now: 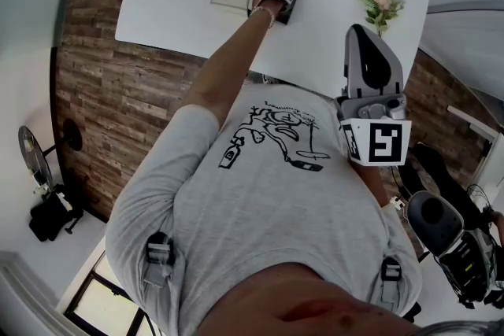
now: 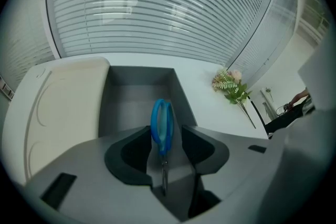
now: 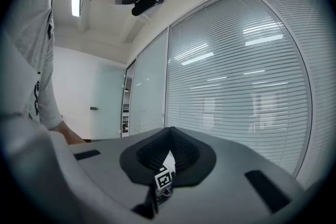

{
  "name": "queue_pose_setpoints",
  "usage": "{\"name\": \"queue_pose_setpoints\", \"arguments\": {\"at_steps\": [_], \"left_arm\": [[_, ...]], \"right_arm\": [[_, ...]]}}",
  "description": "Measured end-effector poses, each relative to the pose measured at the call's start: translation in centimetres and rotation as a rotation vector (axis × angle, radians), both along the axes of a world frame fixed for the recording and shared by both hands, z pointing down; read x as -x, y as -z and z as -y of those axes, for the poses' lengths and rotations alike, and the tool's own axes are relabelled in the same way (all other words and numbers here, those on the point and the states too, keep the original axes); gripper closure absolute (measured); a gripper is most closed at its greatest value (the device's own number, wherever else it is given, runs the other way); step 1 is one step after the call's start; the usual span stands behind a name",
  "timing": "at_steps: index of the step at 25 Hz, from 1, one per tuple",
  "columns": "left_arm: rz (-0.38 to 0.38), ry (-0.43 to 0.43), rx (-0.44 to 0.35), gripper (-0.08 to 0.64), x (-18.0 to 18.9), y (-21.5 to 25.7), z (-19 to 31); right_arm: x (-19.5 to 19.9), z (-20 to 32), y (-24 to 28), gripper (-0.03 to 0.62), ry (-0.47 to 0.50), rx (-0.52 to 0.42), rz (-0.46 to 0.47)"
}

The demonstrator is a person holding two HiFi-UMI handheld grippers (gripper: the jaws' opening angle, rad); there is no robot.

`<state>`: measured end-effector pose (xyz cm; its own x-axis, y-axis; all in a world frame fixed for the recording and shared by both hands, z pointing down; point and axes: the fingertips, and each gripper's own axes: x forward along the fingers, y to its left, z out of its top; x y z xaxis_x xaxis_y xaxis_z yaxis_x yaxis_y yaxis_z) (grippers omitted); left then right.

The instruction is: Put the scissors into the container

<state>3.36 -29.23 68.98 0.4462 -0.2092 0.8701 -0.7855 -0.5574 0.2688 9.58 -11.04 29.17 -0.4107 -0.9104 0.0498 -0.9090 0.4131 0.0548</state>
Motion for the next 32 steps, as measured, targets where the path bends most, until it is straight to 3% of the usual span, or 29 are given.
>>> {"name": "queue_pose_setpoints", "arguments": {"at_steps": [13, 32], "left_arm": [[0.020, 0.032, -0.046, 0.383, 0.8, -0.3, 1.3], [0.012, 0.048, -0.035, 0.383, 1.1, -0.1, 1.2]], "right_arm": [[-0.2, 0.0, -0.1, 0.586, 0.005, 0.000, 0.007], [-0.3, 0.2, 0.2, 0.586, 0.010, -0.007, 0.015]]}}
